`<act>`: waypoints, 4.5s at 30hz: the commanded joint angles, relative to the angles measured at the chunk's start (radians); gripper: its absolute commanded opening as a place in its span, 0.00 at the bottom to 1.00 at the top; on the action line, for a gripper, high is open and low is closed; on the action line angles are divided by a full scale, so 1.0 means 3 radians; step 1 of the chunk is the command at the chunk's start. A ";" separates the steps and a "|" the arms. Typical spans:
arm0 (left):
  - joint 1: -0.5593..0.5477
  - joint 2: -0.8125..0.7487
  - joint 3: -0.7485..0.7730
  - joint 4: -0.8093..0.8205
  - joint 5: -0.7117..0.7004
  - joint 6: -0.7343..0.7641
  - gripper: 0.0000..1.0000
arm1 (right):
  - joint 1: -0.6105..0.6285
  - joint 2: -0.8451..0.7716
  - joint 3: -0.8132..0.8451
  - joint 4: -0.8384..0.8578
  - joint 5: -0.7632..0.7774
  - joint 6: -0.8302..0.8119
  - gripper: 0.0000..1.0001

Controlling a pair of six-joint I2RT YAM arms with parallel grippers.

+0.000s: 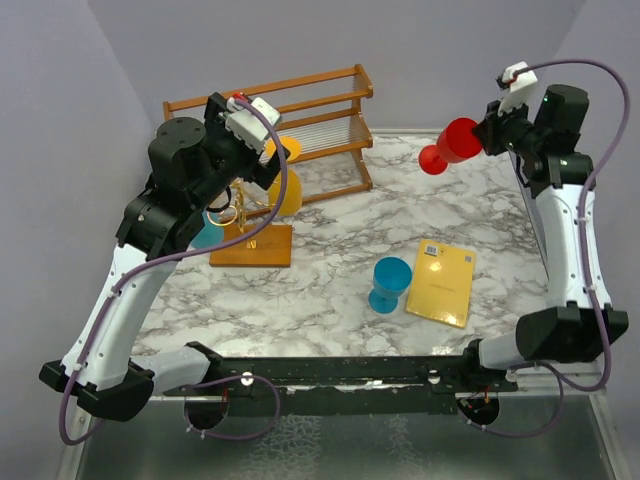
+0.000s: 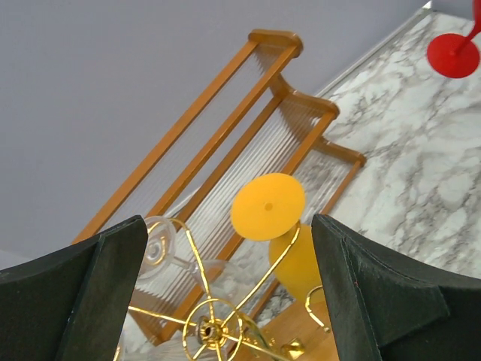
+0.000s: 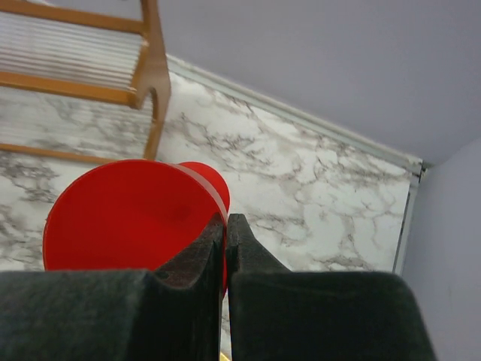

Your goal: Place the wine glass upside down on the wine glass rack

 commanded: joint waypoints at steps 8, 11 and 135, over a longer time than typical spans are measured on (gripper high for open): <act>0.0016 0.0068 0.0099 0.0233 0.0744 -0.0788 0.93 | -0.0007 -0.0717 -0.0046 0.0342 -0.1038 0.0587 0.01; 0.0016 0.0126 0.0111 0.0335 0.0885 -0.0983 0.93 | -0.0005 -0.0819 -0.0093 0.0505 -0.1269 0.0754 0.01; 0.0287 -0.0429 0.0169 -0.1896 0.0647 0.2245 0.00 | 0.0455 -0.1317 -0.1827 0.0662 -0.1745 -0.0542 0.94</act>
